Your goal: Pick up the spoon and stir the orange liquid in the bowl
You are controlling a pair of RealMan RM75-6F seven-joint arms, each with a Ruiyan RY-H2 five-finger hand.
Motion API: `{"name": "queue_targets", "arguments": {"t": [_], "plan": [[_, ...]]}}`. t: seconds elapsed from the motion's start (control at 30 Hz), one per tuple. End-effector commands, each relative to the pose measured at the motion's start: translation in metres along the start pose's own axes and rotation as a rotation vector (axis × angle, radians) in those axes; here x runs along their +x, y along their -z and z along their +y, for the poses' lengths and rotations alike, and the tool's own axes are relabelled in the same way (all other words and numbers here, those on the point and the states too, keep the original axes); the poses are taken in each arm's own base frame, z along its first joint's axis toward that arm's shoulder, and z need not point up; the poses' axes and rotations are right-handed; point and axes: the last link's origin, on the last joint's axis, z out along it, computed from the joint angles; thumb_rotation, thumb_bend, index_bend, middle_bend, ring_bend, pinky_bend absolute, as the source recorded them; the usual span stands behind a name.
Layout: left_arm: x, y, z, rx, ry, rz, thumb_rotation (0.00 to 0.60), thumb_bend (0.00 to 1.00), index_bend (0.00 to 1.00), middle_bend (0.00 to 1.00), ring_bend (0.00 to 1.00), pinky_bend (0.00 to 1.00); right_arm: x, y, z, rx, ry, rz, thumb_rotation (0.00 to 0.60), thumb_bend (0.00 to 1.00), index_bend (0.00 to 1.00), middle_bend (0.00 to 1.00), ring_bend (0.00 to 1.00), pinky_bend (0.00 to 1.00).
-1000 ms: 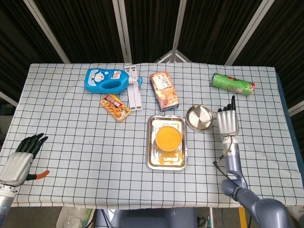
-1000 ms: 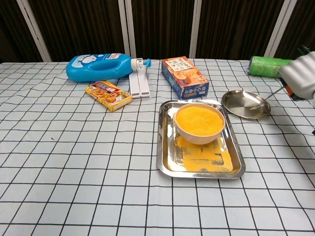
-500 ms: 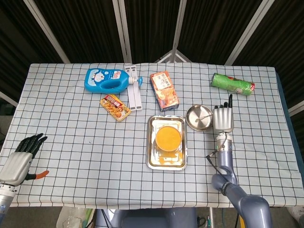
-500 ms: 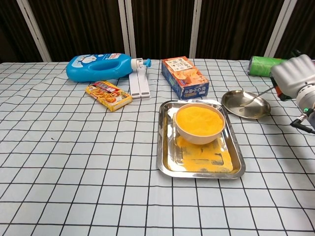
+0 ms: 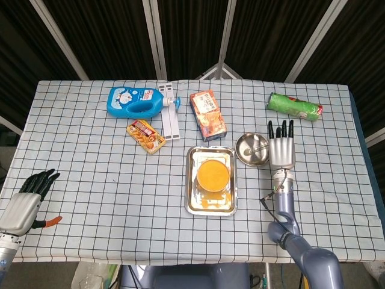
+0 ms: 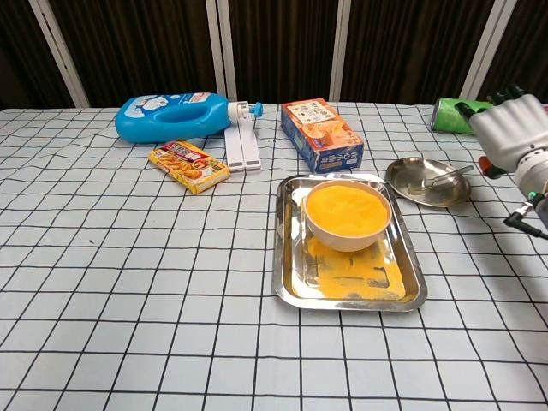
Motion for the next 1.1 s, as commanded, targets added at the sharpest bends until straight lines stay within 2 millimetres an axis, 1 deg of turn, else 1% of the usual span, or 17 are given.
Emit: {"name": "queue_targets", "arguments": {"t": [0.03, 0.1, 0.23, 0.33, 0.4, 0.47, 0.57, 0.6, 0.77, 0.97, 1.1], "plan": [[0.000, 0.000, 0.000, 0.001, 0.001, 0.000, 0.600, 0.00, 0.00, 0.00, 0.00, 0.00, 0.003, -0.001, 0.005, -0.006, 0.008, 0.022, 0.600, 0.49, 0.03, 0.25, 0.05, 0.07], [0.000, 0.000, 0.000, 0.000, 0.001, 0.000, 0.600, 0.00, 0.00, 0.00, 0.00, 0.00, 0.005, -0.002, 0.011, -0.015, 0.011, 0.042, 0.600, 0.49, 0.03, 0.23, 0.04, 0.06], [0.001, 0.000, 0.000, -0.001, -0.001, 0.004, 0.600, 0.00, 0.00, 0.00, 0.00, 0.00, 0.012, 0.000, 0.033, -0.029, -0.013, 0.099, 0.600, 0.49, 0.01, 0.18, 0.01, 0.05], [0.002, 0.001, -0.001, -0.001, -0.002, 0.013, 0.600, 0.00, 0.00, 0.00, 0.00, 0.00, 0.010, 0.013, 0.056, -0.033, -0.074, 0.104, 0.600, 0.49, 0.00, 0.10, 0.00, 0.04], [0.002, 0.001, -0.001, -0.001, -0.004, 0.019, 0.600, 0.00, 0.00, 0.00, 0.00, 0.00, 0.010, 0.026, 0.070, -0.023, -0.113, 0.094, 0.600, 0.48, 0.00, 0.04, 0.00, 0.03], [0.004, 0.003, -0.002, -0.001, -0.008, 0.030, 0.600, 0.00, 0.00, 0.00, 0.00, 0.00, 0.010, 0.051, 0.093, -0.004, -0.175, 0.058, 0.600, 0.46, 0.00, 0.01, 0.00, 0.01], [0.006, 0.005, -0.003, 0.001, -0.015, 0.049, 0.600, 0.00, 0.00, 0.00, 0.00, 0.00, 0.013, 0.088, 0.119, 0.014, -0.265, -0.035, 0.600, 0.43, 0.00, 0.00, 0.00, 0.00], [0.007, 0.006, -0.004, 0.001, -0.020, 0.060, 0.600, 0.00, 0.00, 0.00, 0.00, 0.00, 0.018, 0.107, 0.132, 0.016, -0.303, -0.085, 0.600, 0.42, 0.00, 0.00, 0.00, 0.00], [0.011, 0.012, -0.005, 0.003, -0.036, 0.096, 0.600, 0.00, 0.00, 0.00, 0.00, 0.00, 0.042, 0.166, 0.168, 0.027, -0.365, -0.158, 0.600, 0.41, 0.00, 0.00, 0.00, 0.00], [0.012, 0.017, -0.009, 0.020, -0.068, 0.124, 0.600, 0.00, 0.00, 0.00, 0.00, 0.00, 0.061, 0.213, 0.193, 0.037, -0.395, -0.159, 0.600, 0.41, 0.00, 0.00, 0.00, 0.00], [0.012, 0.015, -0.012, 0.042, -0.065, 0.129, 0.600, 0.00, 0.00, 0.00, 0.00, 0.00, 0.063, 0.228, 0.201, 0.028, -0.416, -0.161, 0.600, 0.41, 0.00, 0.00, 0.00, 0.00]]}}
